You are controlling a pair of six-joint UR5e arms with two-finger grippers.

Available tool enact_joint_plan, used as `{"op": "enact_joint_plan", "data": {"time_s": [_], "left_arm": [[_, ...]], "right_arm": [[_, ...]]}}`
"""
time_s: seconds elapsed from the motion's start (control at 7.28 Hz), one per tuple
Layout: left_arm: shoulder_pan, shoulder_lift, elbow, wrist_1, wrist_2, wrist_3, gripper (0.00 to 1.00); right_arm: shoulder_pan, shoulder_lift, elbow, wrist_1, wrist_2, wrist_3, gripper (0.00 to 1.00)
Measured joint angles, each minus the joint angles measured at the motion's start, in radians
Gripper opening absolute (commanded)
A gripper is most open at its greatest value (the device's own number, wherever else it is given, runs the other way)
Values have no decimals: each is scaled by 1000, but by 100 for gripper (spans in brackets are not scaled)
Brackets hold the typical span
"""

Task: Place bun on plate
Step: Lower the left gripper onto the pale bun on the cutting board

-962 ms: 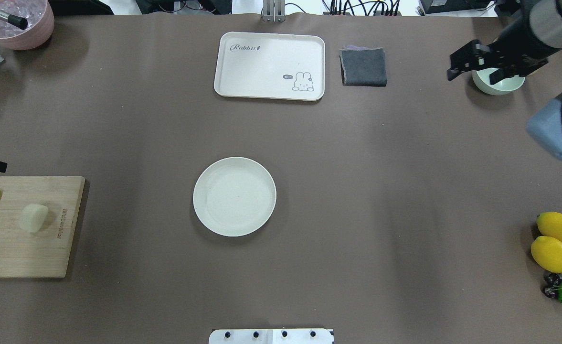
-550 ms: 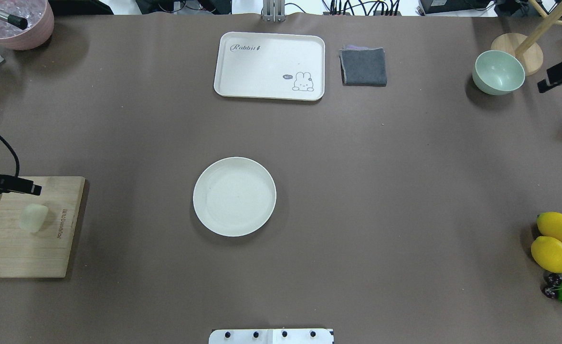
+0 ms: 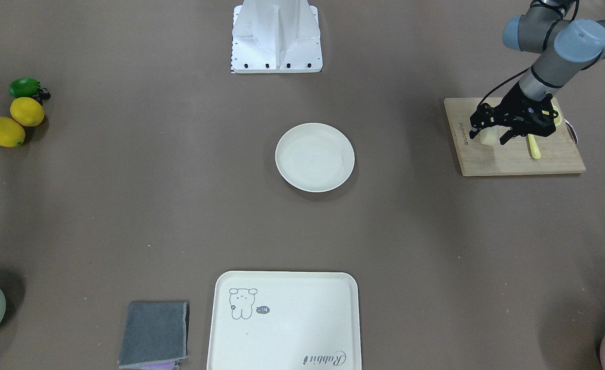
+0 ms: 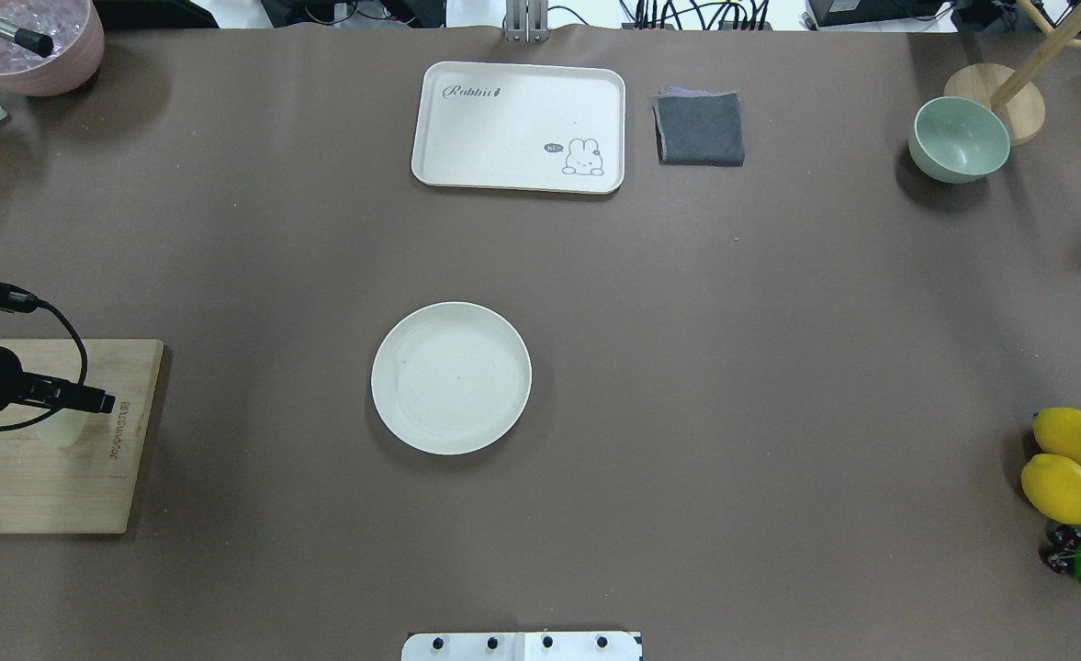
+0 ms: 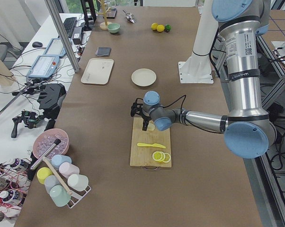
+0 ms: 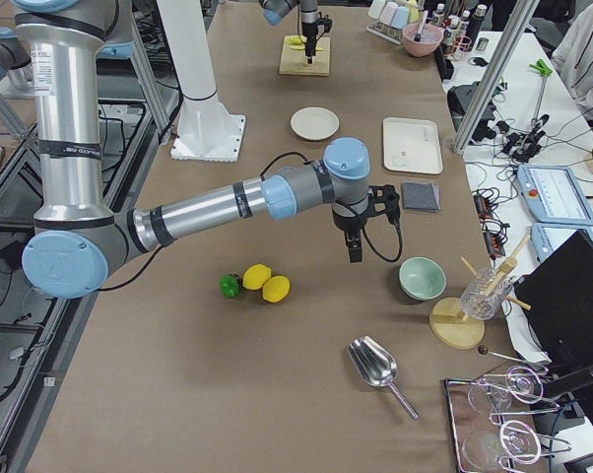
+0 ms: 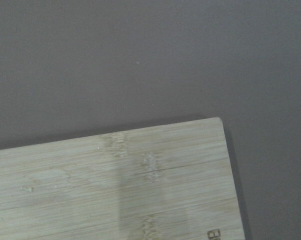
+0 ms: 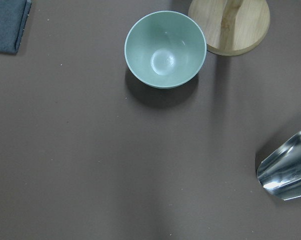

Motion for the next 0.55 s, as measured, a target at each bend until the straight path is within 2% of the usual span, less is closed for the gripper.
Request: {"op": "enact_joint_plan", "data": {"time_s": [0.27, 0.41, 0.55], "left_arm": [[15, 3, 2, 2, 3, 29, 18], [16, 3, 3, 3, 3, 38, 7], [14, 3, 3, 3, 3, 42, 7]], "right_arm": [[2, -1, 0, 0, 1, -2, 100], [2, 0, 0, 0, 1, -2, 100], [2, 1, -1, 0, 1, -2, 100]]}}
